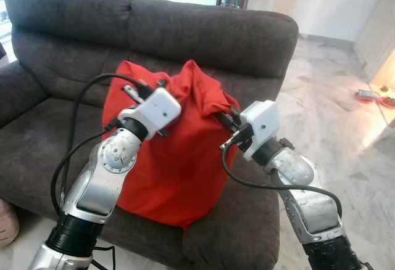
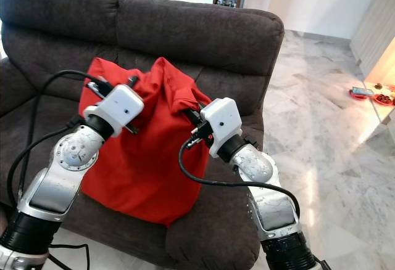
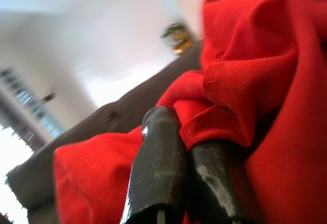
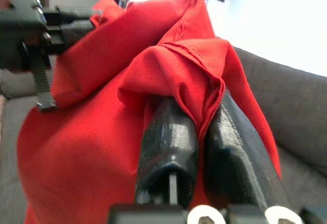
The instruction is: Move the pillow to the sofa from floor
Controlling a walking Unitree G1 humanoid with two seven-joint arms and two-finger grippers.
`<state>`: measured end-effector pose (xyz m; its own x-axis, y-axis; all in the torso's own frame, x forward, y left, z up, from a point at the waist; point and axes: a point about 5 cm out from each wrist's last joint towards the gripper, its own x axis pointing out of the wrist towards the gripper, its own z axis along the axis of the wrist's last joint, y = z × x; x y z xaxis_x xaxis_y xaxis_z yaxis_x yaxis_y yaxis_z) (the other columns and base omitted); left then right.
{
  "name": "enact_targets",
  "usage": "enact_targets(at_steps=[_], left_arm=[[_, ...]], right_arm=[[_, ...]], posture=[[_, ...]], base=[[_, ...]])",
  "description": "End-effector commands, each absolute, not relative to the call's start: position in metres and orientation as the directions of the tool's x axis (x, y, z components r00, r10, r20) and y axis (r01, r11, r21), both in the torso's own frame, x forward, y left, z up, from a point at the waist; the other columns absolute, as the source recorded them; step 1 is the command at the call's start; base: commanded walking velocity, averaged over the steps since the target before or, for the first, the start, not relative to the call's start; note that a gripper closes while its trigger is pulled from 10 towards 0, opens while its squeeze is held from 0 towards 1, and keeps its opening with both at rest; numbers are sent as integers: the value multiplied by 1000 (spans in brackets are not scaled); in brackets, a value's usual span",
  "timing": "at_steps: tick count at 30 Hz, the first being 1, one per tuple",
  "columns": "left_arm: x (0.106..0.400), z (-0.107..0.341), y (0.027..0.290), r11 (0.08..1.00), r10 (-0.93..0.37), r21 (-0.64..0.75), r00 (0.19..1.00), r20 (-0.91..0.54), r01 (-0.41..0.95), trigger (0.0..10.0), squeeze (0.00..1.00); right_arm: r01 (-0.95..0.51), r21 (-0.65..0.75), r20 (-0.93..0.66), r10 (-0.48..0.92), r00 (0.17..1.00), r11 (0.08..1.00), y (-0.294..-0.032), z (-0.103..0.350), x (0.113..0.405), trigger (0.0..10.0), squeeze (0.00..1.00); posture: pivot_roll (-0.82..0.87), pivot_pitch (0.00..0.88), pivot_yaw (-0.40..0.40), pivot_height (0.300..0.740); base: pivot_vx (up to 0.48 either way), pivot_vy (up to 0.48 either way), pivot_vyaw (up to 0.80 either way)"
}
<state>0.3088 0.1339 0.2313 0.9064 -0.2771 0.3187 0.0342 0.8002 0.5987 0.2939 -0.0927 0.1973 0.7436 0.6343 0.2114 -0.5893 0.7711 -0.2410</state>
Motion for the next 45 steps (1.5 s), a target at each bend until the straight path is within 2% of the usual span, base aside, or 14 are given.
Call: enact_targets(at_steps=[1,4,6,20,21,22,24,25,26,27,33,34,35,45], left_arm=[[305,230,148,858,-179,514,920,349,-28,10000,0],[302,228,161,883,-102,463,929,355,-80,10000,0],[298,223,179,896,-20,423,938,347,-137,10000,0],[299,217,202,878,41,446,954,298,-177,10000,0],[299,217,202,878,41,445,954,298,-177,10000,224],[300,218,202,876,42,448,954,296,-178,10000,553],[300,217,202,876,43,450,956,291,-176,10000,569],[300,218,202,875,44,451,956,291,-177,10000,718],[300,218,202,874,43,452,956,292,-178,10000,784],[300,218,201,874,43,452,955,293,-178,10000,1000],[301,220,199,876,37,449,953,300,-175,10000,1000],[301,220,198,876,34,449,952,303,-174,10000,1000],[301,221,197,877,33,449,952,303,-173,10000,1000],[301,220,190,885,14,441,953,302,-153,10000,1000]], right_arm=[[-590,-253,255,641,724,766,-88,209,291,10000,0],[-574,-248,257,624,738,780,-90,209,293,10000,0],[-550,-237,258,597,759,801,-94,209,297,10000,0],[-531,-238,236,579,781,813,-97,209,303,10000,0],[-531,-237,235,578,781,814,-97,209,303,10000,0],[-537,-229,233,581,780,812,-97,209,302,10000,0],[-544,-223,230,586,777,809,-96,208,303,10000,35],[-547,-228,228,590,774,806,-95,208,302,10000,475],[-551,-223,227,593,772,804,-95,208,302,10000,792],[-557,-216,228,597,769,802,-94,208,302,10000,1000],[-544,-227,231,588,776,808,-95,209,303,10000,1000],[-534,-234,231,580,781,812,-96,209,303,10000,804],[-529,-239,231,577,783,814,-96,209,303,10000,0],[-501,-238,239,550,800,832,-98,209,306,10000,0]], posture=[[132,0,-81,740],[136,0,-85,740],[146,0,-94,740],[144,0,-120,740],[144,0,-121,740],[144,0,-122,740],[145,0,-123,740],[146,0,-123,740],[145,0,-123,740],[145,0,-123,740],[143,0,-120,740],[142,0,-119,740],[142,0,-119,740],[146,0,-116,740]], base=[[0,0,0],[0,0,0],[0,0,0],[0,0,0],[0,0,0],[0,0,0],[0,0,0],[0,0,0],[0,0,0],[0,0,0],[0,0,0],[0,0,0],[0,0,0],[0,0,0]])
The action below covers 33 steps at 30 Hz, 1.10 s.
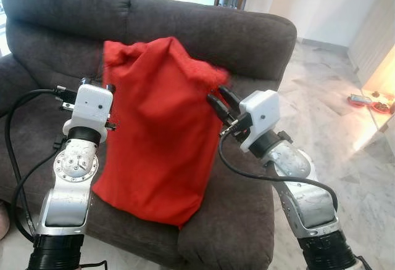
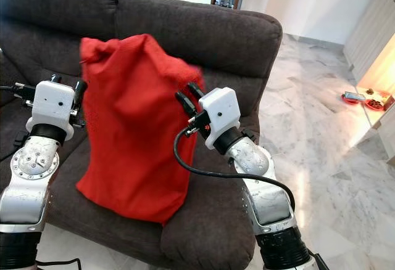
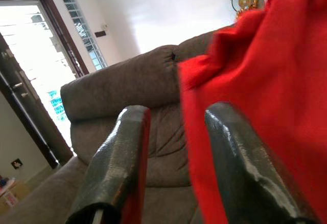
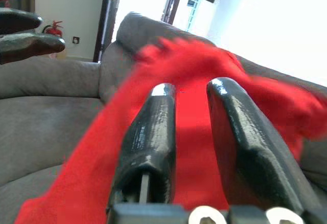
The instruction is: Move the pillow to the sofa from floor
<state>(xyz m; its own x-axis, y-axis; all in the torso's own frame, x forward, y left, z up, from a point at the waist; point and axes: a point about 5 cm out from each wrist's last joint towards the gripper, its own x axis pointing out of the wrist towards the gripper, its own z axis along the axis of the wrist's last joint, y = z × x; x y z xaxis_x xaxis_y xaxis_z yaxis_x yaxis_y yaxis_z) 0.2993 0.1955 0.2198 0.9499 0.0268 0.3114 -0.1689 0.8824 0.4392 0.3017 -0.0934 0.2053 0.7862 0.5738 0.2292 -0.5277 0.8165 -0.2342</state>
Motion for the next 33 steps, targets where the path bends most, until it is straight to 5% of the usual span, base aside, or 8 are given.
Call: enact_targets(at_steps=[1,3,4,6,7,18,24,33], left_arm=[[302,219,188,890,10,433,954,300,-145,10000,1000],[302,218,184,894,3,427,955,296,-135,10000,1000],[302,215,181,895,-6,428,958,286,-122,10000,235],[302,212,179,896,-13,430,961,275,-111,10000,235],[302,209,177,898,-17,429,964,267,-103,10000,0],[288,123,189,893,29,449,999,31,-39,10000,0],[269,82,198,905,68,425,994,-88,-24,10000,0],[251,67,189,918,32,397,992,-122,19,10000,0]], right_arm=[[-445,-228,249,494,833,866,-105,209,310,10000,0],[-361,-214,263,410,873,907,-116,209,316,10000,0],[-286,-194,265,331,906,938,-128,207,321,10000,0],[-234,-178,262,276,925,956,-136,204,324,10000,0],[-203,-173,251,243,937,964,-142,199,325,10000,0],[172,-81,-135,-182,974,982,-224,74,307,10000,0],[242,-129,-422,-274,864,962,-244,2,267,10000,0],[244,-274,-635,-365,680,930,-256,-48,211,10000,0]], posture=[[146,0,-116,740],[147,0,-115,740],[145,0,-114,740],[145,0,-114,740],[144,0,-114,740],[146,0,-101,740],[138,0,-93,740],[137,0,-90,740]], base=[[0,0,0],[0,0,0],[0,0,0],[0,0,0],[0,0,0],[0,0,0],[0,0,0],[0,0,0]])
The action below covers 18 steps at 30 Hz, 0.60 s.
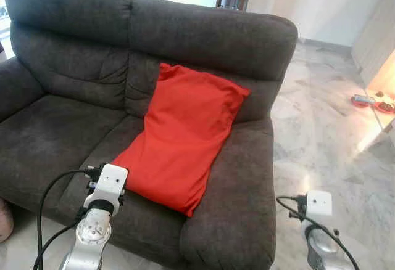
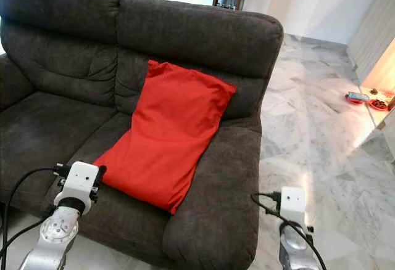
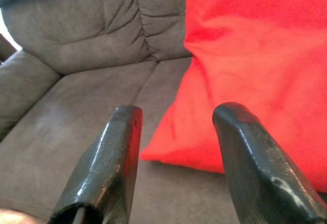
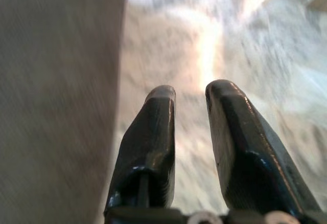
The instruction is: Move the pillow to the sofa from floor
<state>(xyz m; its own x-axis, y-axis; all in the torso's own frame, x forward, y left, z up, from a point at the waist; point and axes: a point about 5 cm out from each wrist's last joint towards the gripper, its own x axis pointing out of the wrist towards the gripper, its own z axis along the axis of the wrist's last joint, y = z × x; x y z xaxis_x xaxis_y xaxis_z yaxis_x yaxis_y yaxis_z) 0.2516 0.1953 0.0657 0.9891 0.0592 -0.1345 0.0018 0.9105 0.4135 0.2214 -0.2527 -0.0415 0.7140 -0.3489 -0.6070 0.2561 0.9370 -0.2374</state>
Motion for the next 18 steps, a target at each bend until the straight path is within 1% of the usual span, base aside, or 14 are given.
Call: enact_targets(at_steps=[1,2,3,5,6,8,10,11,12,14,15,16,18], left_arm=[[249,66,188,919,28,393,991,-128,24,10000,0],[249,66,188,919,28,393,991,-128,24,10000,0],[248,64,188,920,27,392,991,-128,25,10000,0],[246,63,186,923,25,385,991,-128,27,10000,0],[245,63,185,924,21,381,992,-122,27,10000,0],[245,65,184,925,21,380,993,-115,24,10000,0],[245,66,184,926,24,378,994,-108,19,10000,0],[245,66,184,926,25,377,994,-106,17,10000,0],[245,67,184,927,23,375,994,-102,17,10000,0],[245,68,184,927,16,374,995,-97,21,10000,0],[244,69,184,928,10,372,996,-92,25,10000,0],[243,72,184,931,-1,363,997,-77,29,10000,0],[242,73,184,933,-6,358,998,-67,30,10000,0]], right_arm=[[218,-307,-658,-372,654,926,-256,-54,203,10000,0],[218,-307,-658,-372,654,926,-256,-54,203,10000,0],[223,-308,-676,-378,633,925,-256,-58,196,10000,0],[210,-315,-724,-378,576,925,-255,-69,179,10000,0],[170,-350,-755,-385,531,921,-254,-77,163,10000,0],[132,-391,-769,-402,496,911,-256,-81,152,10000,0],[124,-395,-783,-404,473,910,-256,-85,145,10000,0],[120,-394,-788,-402,467,911,-256,-85,143,10000,0],[85,-409,-792,-399,462,909,-256,-87,140,10000,0],[98,-393,-794,-392,465,914,-255,-87,139,10000,0],[111,-370,-795,-376,477,923,-254,-87,140,10000,0],[114,-312,-795,-325,512,943,-250,-87,141,10000,0],[112,-248,-802,-268,534,962,-244,-88,142,10000,0]], posture=[[139,0,-89,740],[139,0,-89,740],[139,0,-89,740],[145,0,-92,740],[153,0,-96,740],[153,0,-99,740],[150,0,-99,740],[150,0,-99,740],[147,0,-99,740],[150,0,-99,740],[152,0,-99,740],[154,0,-98,740],[154,0,-96,740]], base=[[0,0,0],[0,0,0],[0,0,0],[0,0,0],[0,0,0],[0,0,0],[0,0,0],[0,0,0],[0,0,0],[0,0,0],[0,0,0],[0,0,0],[0,0,0]])
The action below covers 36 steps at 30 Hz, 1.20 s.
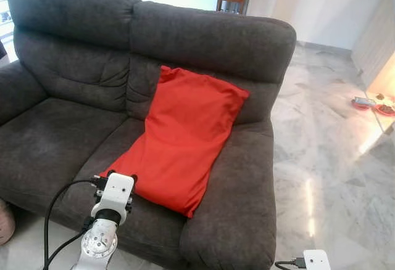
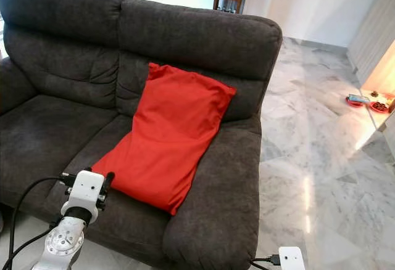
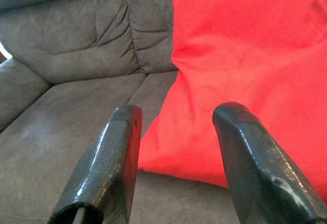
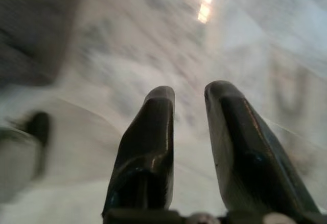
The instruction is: Move the pillow to the sofa from floor
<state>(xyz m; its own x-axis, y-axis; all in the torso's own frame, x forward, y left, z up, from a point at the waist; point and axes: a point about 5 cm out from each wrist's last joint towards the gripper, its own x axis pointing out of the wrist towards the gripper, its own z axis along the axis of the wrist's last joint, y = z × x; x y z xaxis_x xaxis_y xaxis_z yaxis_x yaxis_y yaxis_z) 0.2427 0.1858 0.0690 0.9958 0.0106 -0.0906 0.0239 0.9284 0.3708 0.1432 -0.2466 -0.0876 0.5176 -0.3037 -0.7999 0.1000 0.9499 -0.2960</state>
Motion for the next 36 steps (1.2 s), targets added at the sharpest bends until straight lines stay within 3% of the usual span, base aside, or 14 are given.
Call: enact_targets(at_steps=[1,4,7,13,36], left_arm=[[240,75,185,937,-6,349,998,-57,25,10000,0],[237,74,184,940,-5,340,998,-55,24,10000,0],[236,74,179,946,-13,323,998,-56,31,10000,0],[238,77,177,945,-30,325,999,-44,43,10000,0],[239,78,176,946,-30,321,999,-37,40,10000,0]], right_arm=[[100,-179,-816,-205,540,979,-236,-90,142,10000,0],[-21,-196,-813,-150,562,980,-227,-91,144,10000,0],[28,-187,-827,-173,535,982,-230,-93,138,10000,0],[-10,-185,-835,-152,528,983,-230,-94,136,10000,0],[9,-183,-856,-164,490,983,-236,-97,123,10000,0]], posture=[[154,0,-96,740],[153,0,-93,740],[155,0,-88,740],[148,0,-84,740],[152,0,-88,740]], base=[[0,0,0],[0,0,0],[0,0,0],[0,0,0],[0,291,0]])
